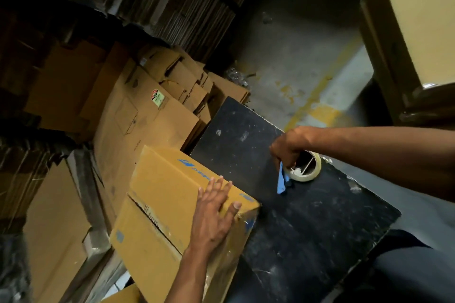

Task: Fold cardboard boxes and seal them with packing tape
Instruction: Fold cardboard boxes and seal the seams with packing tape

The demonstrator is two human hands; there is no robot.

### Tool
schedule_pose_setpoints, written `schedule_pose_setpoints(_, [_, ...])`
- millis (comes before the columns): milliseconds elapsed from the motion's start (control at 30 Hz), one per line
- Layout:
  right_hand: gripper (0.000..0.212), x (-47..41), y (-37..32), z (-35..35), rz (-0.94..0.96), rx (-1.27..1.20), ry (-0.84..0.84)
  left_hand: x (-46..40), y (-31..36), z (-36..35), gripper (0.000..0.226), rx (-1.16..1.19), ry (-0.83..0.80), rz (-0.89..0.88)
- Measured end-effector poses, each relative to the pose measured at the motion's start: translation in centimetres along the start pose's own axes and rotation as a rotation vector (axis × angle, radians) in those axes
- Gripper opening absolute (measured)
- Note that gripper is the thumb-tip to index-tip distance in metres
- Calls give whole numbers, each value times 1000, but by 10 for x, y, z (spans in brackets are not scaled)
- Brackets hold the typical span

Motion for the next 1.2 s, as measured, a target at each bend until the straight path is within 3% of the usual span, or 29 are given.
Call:
schedule_pose_setpoints(67, [42,-2,2,-6,-5,-28,15,1,-16,2,77,15,169,83])
schedule_pose_setpoints(167, [45,1,2,-11,5,9,107,4,-30,-9,69,-92,211,107])
schedule_pose_setpoints(300, [36,19,-11,-11,-105,4,505,6,-40,-25,61,-77,269,74])
schedule_pose_setpoints(367, [48,28,-37,-20,-50,-309,748,5,-39,-29,58,-51,307,81])
schedule_pose_setpoints(433, [64,36,-76,-39,84,-820,835,6,-41,-32,56,-18,332,83])
schedule_pose_setpoints(500, [69,38,-112,-67,156,-1064,806,5,-44,-34,58,4,337,79])
schedule_pose_setpoints(633, [82,27,-164,-119,131,-1199,749,5,-48,-37,62,18,344,74])
schedule_pose_setpoints(733, [94,16,-162,-137,143,-1105,805,6,-47,-36,61,9,355,48])
schedule_pose_setpoints(900, [88,13,-145,-129,67,-1019,817,6,-45,-34,59,11,344,43])
schedule_pose_setpoints(1067, [96,10,-151,-127,151,-942,792,7,-44,-35,56,2,341,46])
schedule_pose_setpoints(1200, [95,10,-138,-152,11,-881,718,6,-44,-35,54,13,356,57])
Point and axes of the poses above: each hand's wrist, its own x-axis away from the middle knuckle, its own z-axis out of the back of the hand, y = z × x, the point moved 2 cm from there along -x, towards the middle knuckle, and after that the axes turned 14 degrees about y, right-handed, at the moved point
